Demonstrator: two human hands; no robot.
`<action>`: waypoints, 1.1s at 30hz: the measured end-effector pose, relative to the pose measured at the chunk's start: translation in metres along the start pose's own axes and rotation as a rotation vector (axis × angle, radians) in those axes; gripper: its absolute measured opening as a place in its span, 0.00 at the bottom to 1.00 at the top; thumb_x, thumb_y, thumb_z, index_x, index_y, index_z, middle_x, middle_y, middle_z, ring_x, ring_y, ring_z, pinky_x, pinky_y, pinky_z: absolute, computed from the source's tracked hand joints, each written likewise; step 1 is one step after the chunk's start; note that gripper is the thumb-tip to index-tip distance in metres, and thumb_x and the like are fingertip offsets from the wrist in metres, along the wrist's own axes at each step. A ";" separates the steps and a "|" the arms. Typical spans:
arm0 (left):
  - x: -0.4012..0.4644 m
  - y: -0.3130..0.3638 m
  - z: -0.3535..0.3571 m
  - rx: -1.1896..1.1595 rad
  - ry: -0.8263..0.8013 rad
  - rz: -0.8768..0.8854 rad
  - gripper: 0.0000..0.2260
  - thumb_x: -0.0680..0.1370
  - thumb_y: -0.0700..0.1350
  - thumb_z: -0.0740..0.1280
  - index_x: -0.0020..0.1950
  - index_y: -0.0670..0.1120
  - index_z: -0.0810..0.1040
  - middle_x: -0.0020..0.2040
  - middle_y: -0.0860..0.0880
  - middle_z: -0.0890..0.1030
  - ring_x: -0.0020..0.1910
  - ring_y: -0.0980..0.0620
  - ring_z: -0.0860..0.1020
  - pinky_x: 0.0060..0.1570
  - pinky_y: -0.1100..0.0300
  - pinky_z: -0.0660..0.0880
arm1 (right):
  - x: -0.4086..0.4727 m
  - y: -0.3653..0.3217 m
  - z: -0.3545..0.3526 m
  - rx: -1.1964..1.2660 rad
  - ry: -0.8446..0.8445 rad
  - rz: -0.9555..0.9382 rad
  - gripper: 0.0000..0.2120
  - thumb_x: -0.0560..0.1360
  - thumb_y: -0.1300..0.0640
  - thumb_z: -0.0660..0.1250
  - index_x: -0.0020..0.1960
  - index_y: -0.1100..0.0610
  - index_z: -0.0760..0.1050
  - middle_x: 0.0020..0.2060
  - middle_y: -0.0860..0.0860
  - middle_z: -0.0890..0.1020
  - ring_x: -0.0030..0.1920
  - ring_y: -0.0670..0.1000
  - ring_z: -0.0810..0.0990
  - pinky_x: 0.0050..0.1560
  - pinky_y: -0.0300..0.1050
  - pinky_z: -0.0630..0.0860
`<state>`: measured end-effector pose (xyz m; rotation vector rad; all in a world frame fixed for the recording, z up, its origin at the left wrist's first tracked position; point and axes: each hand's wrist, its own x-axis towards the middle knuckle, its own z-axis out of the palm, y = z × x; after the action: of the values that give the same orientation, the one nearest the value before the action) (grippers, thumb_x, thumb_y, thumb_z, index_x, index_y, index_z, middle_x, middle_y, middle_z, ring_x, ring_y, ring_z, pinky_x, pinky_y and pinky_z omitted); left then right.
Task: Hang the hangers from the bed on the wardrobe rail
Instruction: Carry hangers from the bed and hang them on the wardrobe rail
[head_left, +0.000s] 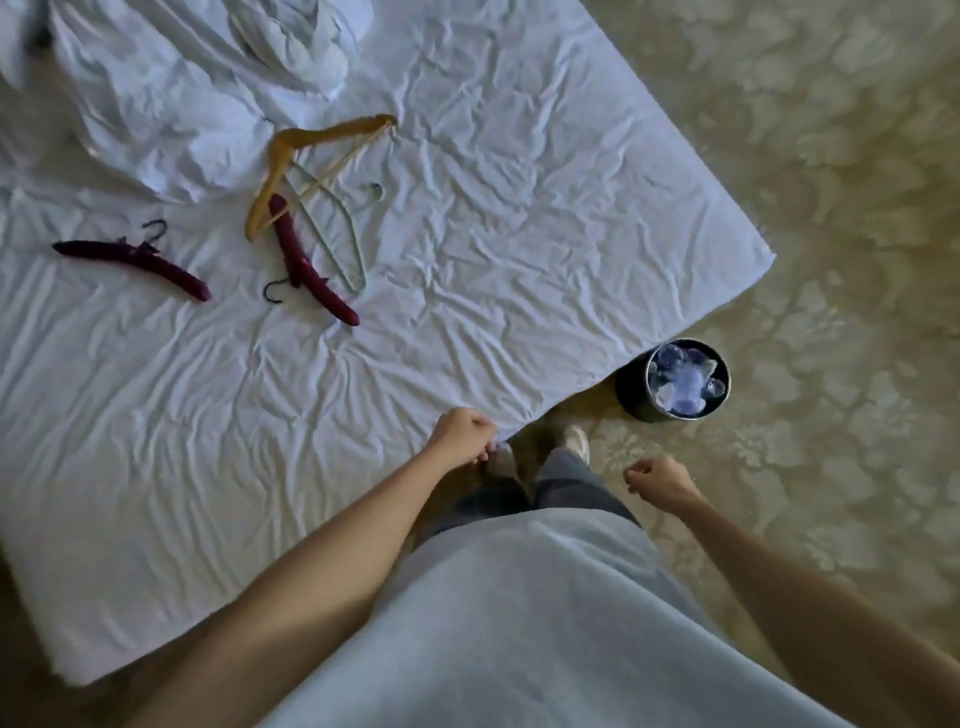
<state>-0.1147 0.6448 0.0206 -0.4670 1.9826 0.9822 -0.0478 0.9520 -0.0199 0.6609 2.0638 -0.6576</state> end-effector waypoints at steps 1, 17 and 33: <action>0.008 0.015 -0.001 -0.032 0.004 0.003 0.09 0.81 0.45 0.64 0.50 0.44 0.83 0.42 0.46 0.86 0.40 0.49 0.85 0.38 0.59 0.81 | 0.010 -0.014 -0.012 -0.021 -0.011 -0.019 0.08 0.74 0.59 0.67 0.43 0.60 0.85 0.38 0.54 0.86 0.42 0.55 0.84 0.47 0.49 0.80; 0.083 0.050 -0.092 -0.507 0.402 -0.362 0.08 0.77 0.41 0.63 0.50 0.46 0.82 0.39 0.48 0.84 0.31 0.52 0.82 0.35 0.59 0.81 | 0.118 -0.330 -0.076 -0.229 -0.265 -0.566 0.10 0.76 0.58 0.65 0.50 0.58 0.84 0.44 0.54 0.87 0.46 0.52 0.83 0.41 0.41 0.76; 0.307 -0.083 -0.278 -0.527 0.732 -0.517 0.18 0.82 0.52 0.61 0.51 0.39 0.82 0.48 0.42 0.84 0.39 0.46 0.78 0.35 0.57 0.71 | 0.283 -0.577 0.119 -0.134 -0.054 -0.590 0.17 0.76 0.49 0.67 0.61 0.55 0.79 0.55 0.56 0.84 0.59 0.57 0.81 0.57 0.46 0.75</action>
<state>-0.3834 0.3878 -0.1788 -1.7399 1.9974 1.0682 -0.5028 0.5178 -0.1965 -0.0576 2.2346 -0.8397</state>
